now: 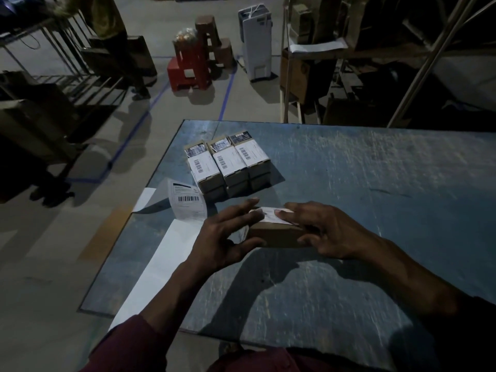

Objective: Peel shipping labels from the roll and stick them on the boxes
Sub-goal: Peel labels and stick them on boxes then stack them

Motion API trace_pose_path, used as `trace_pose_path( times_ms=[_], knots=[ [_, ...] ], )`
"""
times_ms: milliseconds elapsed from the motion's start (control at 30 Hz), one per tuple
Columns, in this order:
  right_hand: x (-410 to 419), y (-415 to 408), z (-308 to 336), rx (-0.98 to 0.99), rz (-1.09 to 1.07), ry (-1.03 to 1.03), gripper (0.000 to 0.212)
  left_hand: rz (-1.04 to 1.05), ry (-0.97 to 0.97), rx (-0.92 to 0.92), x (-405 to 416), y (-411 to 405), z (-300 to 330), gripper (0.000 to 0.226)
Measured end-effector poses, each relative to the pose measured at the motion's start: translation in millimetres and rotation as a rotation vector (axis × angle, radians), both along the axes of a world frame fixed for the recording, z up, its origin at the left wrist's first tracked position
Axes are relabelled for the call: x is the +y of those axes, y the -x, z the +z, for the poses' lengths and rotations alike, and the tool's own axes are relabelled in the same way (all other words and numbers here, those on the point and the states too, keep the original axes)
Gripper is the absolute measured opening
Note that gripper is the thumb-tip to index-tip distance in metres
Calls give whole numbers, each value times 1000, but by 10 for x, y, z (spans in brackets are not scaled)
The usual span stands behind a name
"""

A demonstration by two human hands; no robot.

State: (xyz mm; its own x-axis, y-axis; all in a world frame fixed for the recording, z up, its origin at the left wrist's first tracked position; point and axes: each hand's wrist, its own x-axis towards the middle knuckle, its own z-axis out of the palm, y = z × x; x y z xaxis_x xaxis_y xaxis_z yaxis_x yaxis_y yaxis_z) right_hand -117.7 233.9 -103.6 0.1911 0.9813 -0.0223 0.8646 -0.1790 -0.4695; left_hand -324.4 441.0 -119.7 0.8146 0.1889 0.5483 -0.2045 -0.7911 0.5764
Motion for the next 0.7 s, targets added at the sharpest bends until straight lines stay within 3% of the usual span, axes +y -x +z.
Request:
trace_pose_path(
  times_ms=[200, 433, 567, 700],
  knots=[
    [46, -43, -30, -28, 20, -83, 83, 83, 82, -77, -106, -4, -67, 43],
    [67, -62, -124, 140, -17, -130, 83, 111, 157, -80, -175, -44, -88, 32],
    [71, -46, -114, 107, 13, -131, 80, 57, 19, 4, -147, -23, -31, 48],
    [112, -5, -128, 36, 67, -111, 84, 3, -151, 52, -109, -42, -44, 36]
  ],
)
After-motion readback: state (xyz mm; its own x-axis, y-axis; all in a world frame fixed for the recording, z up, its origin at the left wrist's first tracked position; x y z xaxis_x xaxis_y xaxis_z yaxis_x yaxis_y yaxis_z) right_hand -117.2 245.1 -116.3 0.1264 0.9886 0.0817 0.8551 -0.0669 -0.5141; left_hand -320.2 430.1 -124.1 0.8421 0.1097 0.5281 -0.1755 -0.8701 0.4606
